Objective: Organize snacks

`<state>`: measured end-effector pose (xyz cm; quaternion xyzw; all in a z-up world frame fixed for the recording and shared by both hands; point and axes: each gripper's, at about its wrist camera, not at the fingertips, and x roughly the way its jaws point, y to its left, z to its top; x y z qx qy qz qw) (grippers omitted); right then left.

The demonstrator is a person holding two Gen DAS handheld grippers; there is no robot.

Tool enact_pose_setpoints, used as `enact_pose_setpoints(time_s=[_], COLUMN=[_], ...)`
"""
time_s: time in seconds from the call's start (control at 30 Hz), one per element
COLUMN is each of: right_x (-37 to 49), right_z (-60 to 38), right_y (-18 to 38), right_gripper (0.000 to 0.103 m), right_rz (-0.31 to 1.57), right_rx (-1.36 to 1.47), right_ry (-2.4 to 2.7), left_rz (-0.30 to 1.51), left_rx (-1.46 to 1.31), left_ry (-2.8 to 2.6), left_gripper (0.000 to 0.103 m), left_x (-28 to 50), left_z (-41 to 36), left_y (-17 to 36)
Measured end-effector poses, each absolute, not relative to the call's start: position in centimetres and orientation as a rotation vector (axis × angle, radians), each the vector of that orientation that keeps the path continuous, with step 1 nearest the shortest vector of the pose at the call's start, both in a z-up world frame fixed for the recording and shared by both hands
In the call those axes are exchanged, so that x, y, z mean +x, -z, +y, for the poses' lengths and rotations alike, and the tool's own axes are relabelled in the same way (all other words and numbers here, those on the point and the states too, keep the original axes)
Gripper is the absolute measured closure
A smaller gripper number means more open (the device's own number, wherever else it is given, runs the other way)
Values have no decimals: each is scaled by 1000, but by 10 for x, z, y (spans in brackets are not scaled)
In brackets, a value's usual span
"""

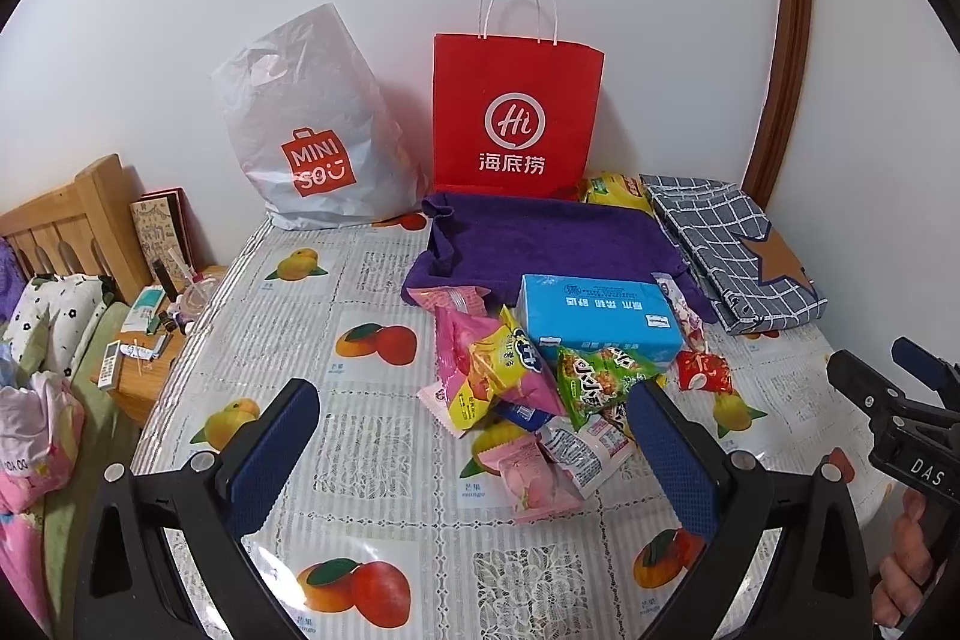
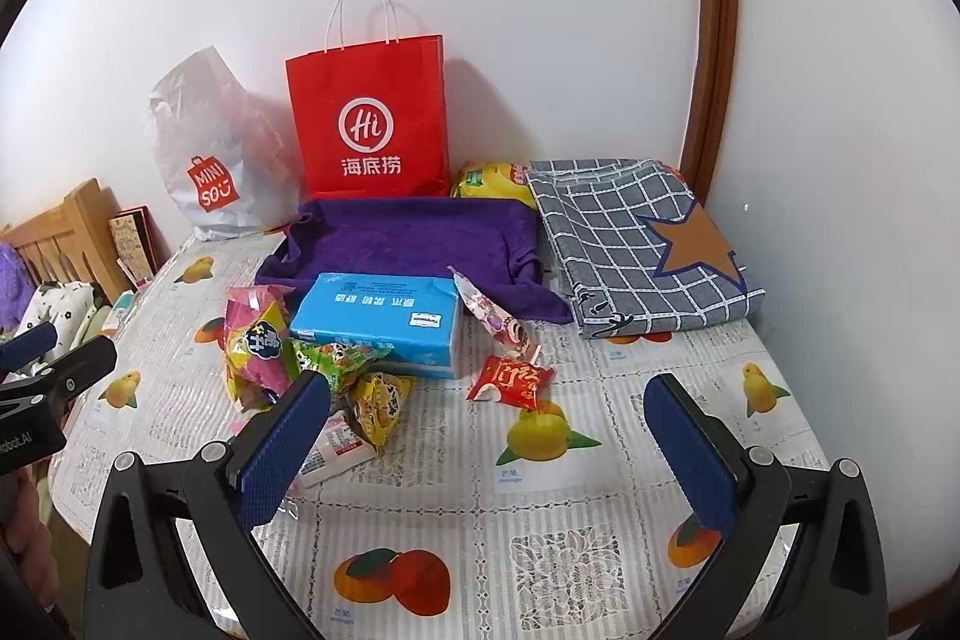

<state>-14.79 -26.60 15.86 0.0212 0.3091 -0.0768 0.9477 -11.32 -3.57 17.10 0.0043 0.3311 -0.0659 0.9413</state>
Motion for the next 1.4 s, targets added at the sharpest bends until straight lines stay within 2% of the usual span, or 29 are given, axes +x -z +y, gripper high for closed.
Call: enact_pose_setpoints(time_s=[1.4], right_x=[-157], right_z=[-269], right_y=[-160], right_gripper=[0], right_rz=[617], right_rx=[59], right_ry=[152], left_rz=[679], left_rx=[12], left_ry=[138], left_gripper=[0], left_x=[-116], left_z=[-43], left_y=[-170])
